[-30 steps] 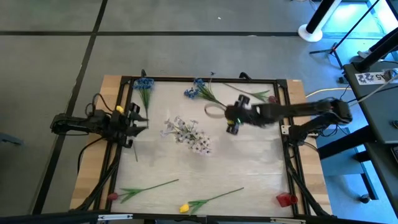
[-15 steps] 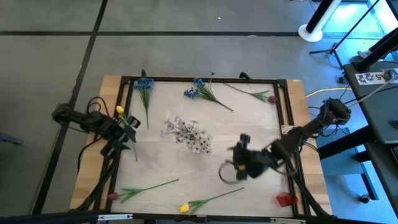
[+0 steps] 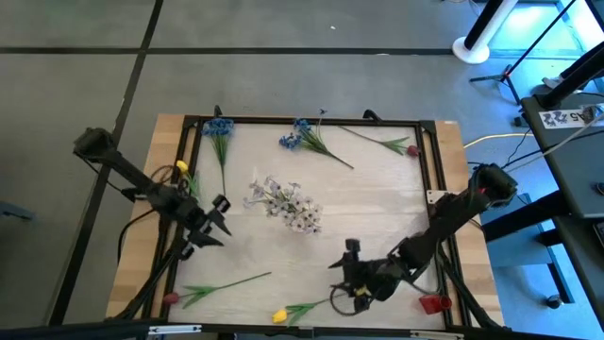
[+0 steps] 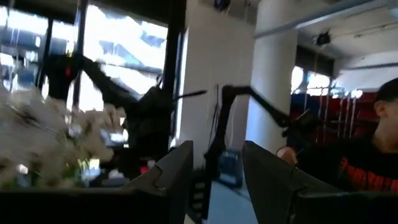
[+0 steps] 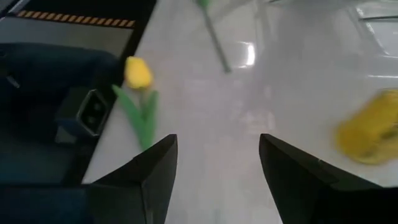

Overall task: Sort flowers into vase by color
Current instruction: Put the bottom yellow flower into the yellow vase

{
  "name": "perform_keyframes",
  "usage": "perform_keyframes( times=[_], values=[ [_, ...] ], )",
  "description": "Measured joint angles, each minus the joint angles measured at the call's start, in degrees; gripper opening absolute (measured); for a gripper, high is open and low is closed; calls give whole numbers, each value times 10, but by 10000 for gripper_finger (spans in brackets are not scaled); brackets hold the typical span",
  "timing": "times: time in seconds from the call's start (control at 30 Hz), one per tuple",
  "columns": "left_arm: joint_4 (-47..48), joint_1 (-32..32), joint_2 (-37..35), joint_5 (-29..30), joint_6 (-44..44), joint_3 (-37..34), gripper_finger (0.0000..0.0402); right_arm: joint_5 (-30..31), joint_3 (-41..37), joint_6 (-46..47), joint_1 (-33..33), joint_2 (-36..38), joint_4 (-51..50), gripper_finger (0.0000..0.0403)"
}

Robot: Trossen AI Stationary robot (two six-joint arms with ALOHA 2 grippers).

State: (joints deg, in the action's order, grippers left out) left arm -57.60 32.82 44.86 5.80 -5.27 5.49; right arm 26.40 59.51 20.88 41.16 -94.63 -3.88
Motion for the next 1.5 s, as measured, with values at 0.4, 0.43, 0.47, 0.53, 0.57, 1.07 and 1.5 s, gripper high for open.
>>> perform_keyframes(
  times=[0.4,0.43,0.47,0.53,0.57,1.07,1.5],
  values=[
    [72,113,202,108,-2,152,135,-11,122,-37,33,-132,7,225],
    [81,122,208,118,-5,157,135,-11,125,-42,33,-138,9,225],
    [85,131,213,128,-9,161,135,-11,128,-44,33,-145,10,225],
    [96,148,216,164,-18,163,135,-10,130,-48,32,-160,34,225],
    [102,157,216,186,-23,163,135,-10,130,-54,30,-166,44,225],
    [328,190,237,351,-274,162,135,-80,131,-74,-10,-256,111,225],
    [327,172,245,387,-276,162,135,-124,133,-23,-30,-268,13,98]
  ],
)
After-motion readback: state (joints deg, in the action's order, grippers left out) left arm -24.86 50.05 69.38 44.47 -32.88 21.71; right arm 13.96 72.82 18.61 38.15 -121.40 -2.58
